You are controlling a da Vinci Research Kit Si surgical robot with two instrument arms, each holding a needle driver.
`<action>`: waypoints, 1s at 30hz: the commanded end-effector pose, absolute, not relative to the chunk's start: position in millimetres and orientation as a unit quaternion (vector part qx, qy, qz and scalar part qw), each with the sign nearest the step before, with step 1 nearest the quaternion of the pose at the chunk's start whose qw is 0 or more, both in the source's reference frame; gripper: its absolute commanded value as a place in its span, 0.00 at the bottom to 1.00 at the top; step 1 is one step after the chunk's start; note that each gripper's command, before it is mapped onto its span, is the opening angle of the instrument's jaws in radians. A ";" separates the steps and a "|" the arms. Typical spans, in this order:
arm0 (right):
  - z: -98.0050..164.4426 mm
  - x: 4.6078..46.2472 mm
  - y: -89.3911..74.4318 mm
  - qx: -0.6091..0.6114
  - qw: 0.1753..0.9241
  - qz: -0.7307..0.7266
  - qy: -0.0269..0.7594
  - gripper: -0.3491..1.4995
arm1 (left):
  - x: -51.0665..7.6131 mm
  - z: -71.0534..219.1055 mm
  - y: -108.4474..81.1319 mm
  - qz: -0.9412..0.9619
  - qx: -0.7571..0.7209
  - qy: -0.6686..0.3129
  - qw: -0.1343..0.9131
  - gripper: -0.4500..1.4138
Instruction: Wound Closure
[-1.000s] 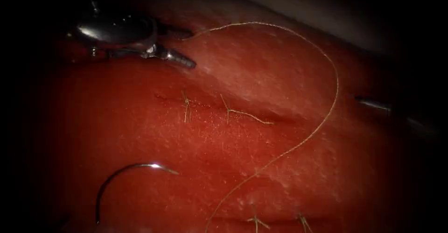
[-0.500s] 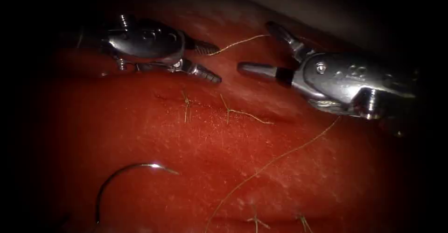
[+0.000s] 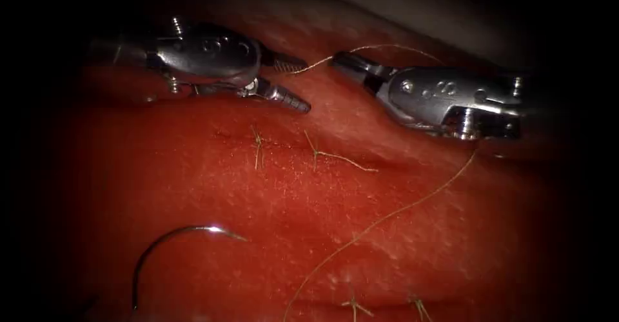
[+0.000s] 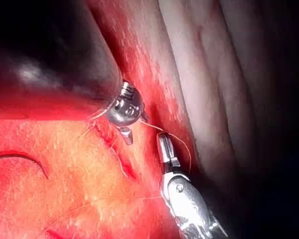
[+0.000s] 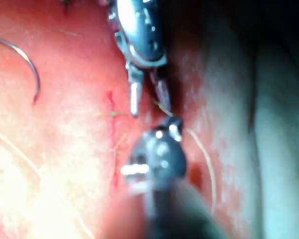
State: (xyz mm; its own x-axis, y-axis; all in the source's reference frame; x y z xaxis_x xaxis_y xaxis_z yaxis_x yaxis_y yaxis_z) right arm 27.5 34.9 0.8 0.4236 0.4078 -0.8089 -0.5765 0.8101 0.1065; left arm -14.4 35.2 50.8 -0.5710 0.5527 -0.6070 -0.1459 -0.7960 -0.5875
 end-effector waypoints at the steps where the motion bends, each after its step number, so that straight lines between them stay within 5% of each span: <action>1: 1.7 28.3 35.2 -0.099 0.838 0.295 0.449 0.00 | -15.0 51.3 35.0 0.852 -0.416 -0.245 0.205 0.63; 23: 5.6 32.3 33.9 -0.092 0.855 0.290 0.421 0.00 | -15.4 50.1 35.5 0.853 -0.415 -0.232 0.216 0.63; 30: 10.6 31.6 32.2 -0.087 0.873 0.276 0.394 0.00 | -14.7 43.9 40.2 0.847 -0.444 -0.137 0.257 0.63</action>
State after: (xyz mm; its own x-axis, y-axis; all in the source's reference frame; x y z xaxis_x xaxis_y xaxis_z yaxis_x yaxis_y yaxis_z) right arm 30.9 31.8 10.2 0.5419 0.4134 -0.7318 -0.5516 0.8318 0.0614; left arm -14.2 40.7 42.4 -0.4562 0.5531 -0.6971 -0.3230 -0.8329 -0.4495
